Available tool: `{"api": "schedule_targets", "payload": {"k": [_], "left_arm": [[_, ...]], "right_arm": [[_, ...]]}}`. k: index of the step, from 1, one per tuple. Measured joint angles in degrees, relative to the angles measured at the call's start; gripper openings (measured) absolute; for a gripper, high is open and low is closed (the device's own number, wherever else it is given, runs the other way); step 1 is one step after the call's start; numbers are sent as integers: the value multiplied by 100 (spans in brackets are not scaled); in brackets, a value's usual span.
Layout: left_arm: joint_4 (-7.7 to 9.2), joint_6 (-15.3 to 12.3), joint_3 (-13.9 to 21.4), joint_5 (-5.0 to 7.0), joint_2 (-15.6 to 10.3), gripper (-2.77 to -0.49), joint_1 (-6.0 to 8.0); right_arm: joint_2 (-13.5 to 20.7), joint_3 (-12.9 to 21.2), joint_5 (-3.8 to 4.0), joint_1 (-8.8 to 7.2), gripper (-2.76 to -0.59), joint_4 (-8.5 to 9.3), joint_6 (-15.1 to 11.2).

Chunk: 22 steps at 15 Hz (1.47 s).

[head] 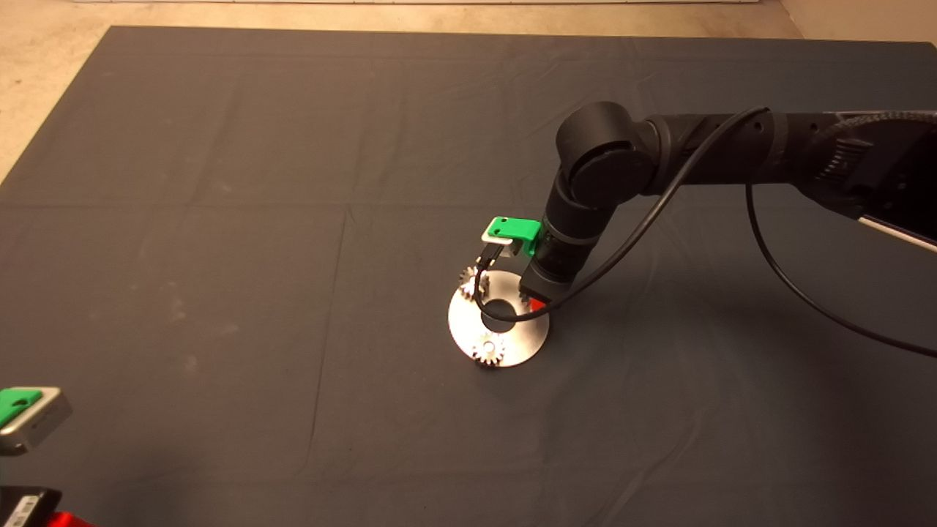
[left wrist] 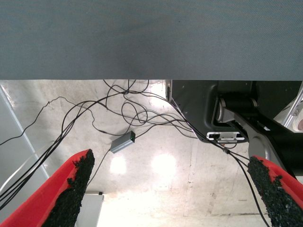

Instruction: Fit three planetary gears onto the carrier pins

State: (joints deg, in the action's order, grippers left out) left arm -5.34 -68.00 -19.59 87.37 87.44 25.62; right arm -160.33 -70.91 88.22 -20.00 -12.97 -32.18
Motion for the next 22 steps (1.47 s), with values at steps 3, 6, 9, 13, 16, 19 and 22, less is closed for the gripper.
{"api": "schedule_targets", "payload": {"k": [3,6,9,13,16,19,22], "left_arm": [[0,0,0,0,-1,-93,0],[0,0,0,0,-4,-93,0],[0,0,0,0,-15,-93,0],[0,0,0,2,-18,-93,2],[0,0,0,0,-18,-93,2],[1,0,0,0,-18,-93,0],[0,0,0,0,-18,-93,2]], "right_arm": [[21,16,-30,2,-234,0,0],[33,44,-41,2,-234,-1,2],[51,83,-40,9,-234,-9,2],[53,99,-38,11,-234,-14,5],[82,104,-57,11,-234,-14,5],[111,132,-71,11,-234,-14,5],[128,145,-85,11,-234,-14,5]]}}
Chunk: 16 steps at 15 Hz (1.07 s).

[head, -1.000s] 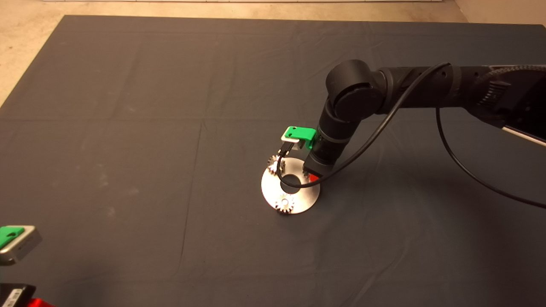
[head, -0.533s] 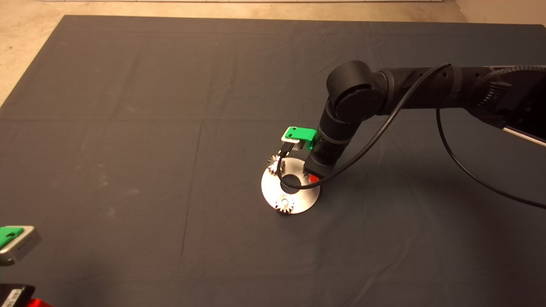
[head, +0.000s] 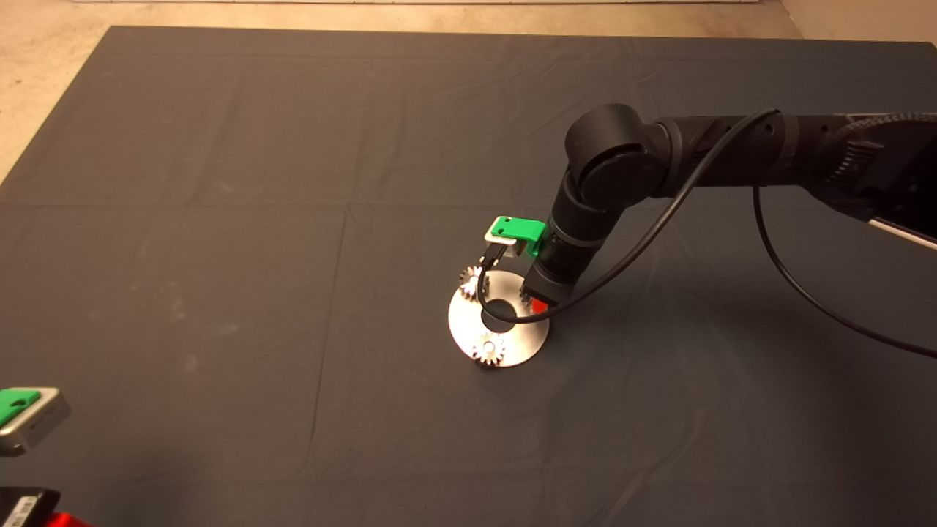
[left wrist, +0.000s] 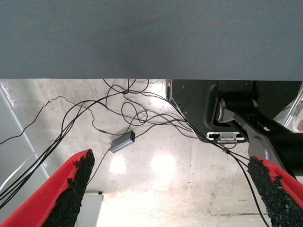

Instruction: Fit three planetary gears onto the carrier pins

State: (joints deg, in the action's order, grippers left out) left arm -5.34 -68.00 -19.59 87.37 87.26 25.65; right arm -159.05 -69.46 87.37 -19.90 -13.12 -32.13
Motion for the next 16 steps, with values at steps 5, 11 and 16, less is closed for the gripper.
{"api": "schedule_targets", "payload": {"k": [5,11,16], "left_arm": [[1,4,0,0,2,-93,-1],[0,59,0,2,2,-93,-2],[0,83,0,0,3,-93,0]], "right_arm": [[4,64,-7,5,-234,-28,0],[83,207,4,27,-234,-24,16],[128,243,26,38,-234,-18,16]]}}
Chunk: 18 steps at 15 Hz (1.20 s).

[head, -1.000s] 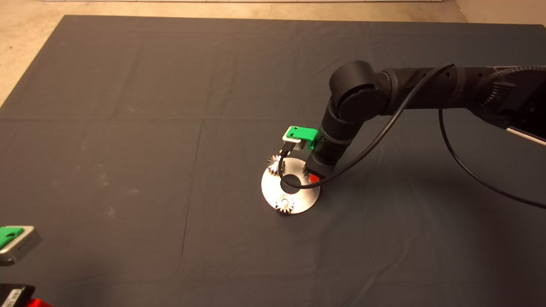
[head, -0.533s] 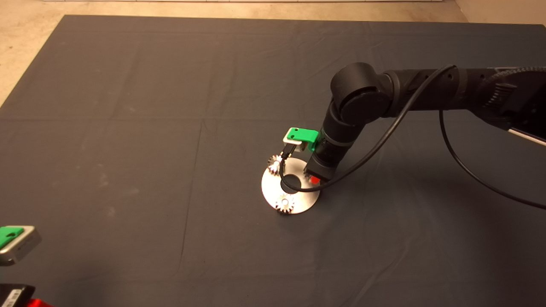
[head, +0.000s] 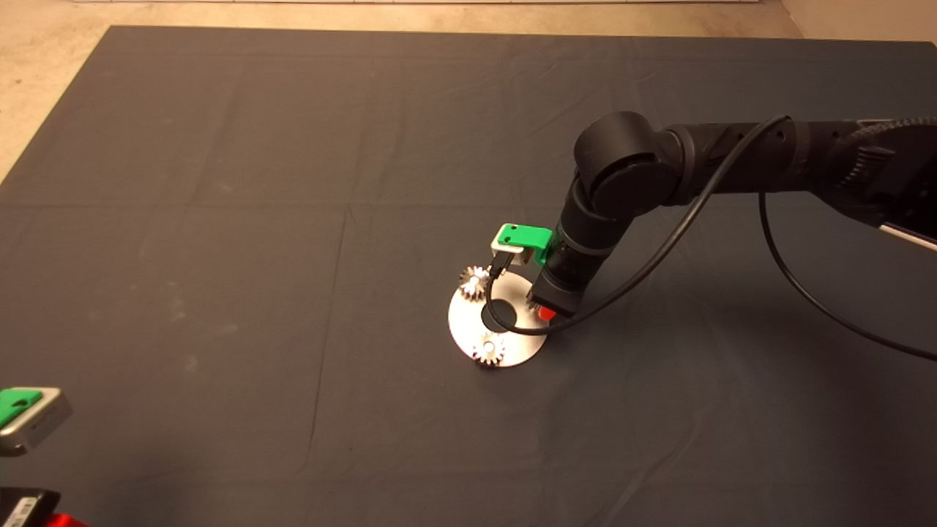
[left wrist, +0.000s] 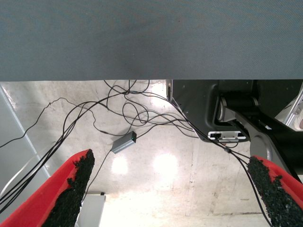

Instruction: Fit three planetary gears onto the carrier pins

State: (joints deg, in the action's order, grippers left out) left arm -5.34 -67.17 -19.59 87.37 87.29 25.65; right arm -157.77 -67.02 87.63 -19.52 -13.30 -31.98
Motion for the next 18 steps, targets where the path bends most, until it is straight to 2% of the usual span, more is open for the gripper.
{"api": "schedule_targets", "payload": {"k": [11,18], "left_arm": [[0,2,0,0,-10,-93,0],[2,46,0,-2,-113,-93,12]], "right_arm": [[-33,-76,-11,1,-234,-24,67],[-161,-122,124,1,-234,-43,67]]}}
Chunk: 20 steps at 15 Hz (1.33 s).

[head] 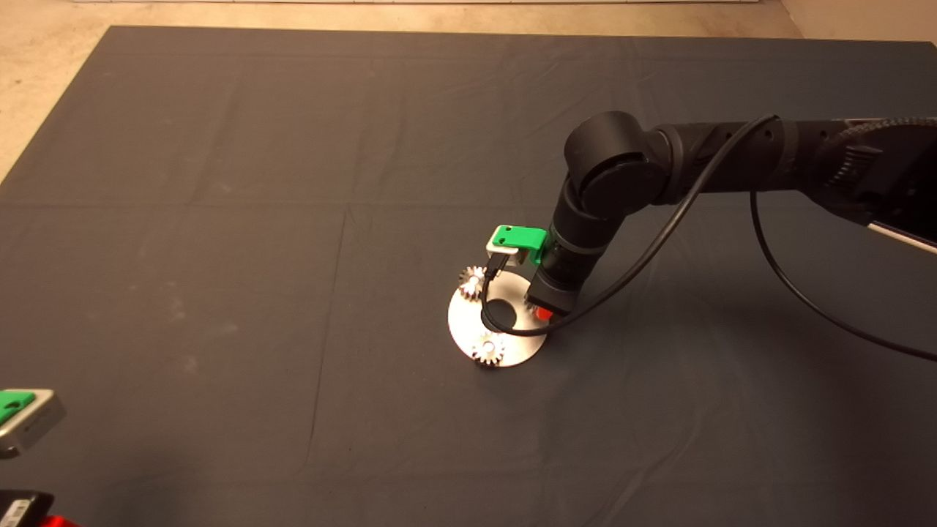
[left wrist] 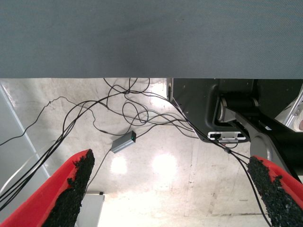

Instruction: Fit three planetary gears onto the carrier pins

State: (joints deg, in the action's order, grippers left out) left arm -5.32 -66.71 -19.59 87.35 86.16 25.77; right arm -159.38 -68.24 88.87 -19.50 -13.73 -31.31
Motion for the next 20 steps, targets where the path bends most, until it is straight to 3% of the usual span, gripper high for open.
{"api": "schedule_targets", "payload": {"k": [7,12,16,20], "left_arm": [[0,122,0,2,-130,-93,0],[-2,139,0,2,-141,-93,0],[0,141,0,1,-144,-93,0],[0,141,0,0,-144,-93,0]], "right_arm": [[-96,-20,51,-1,-235,-30,-2],[-93,-20,33,0,-235,-33,0],[-32,-17,-56,-1,-234,-30,0],[-32,-17,-61,-26,-234,-33,0]]}}
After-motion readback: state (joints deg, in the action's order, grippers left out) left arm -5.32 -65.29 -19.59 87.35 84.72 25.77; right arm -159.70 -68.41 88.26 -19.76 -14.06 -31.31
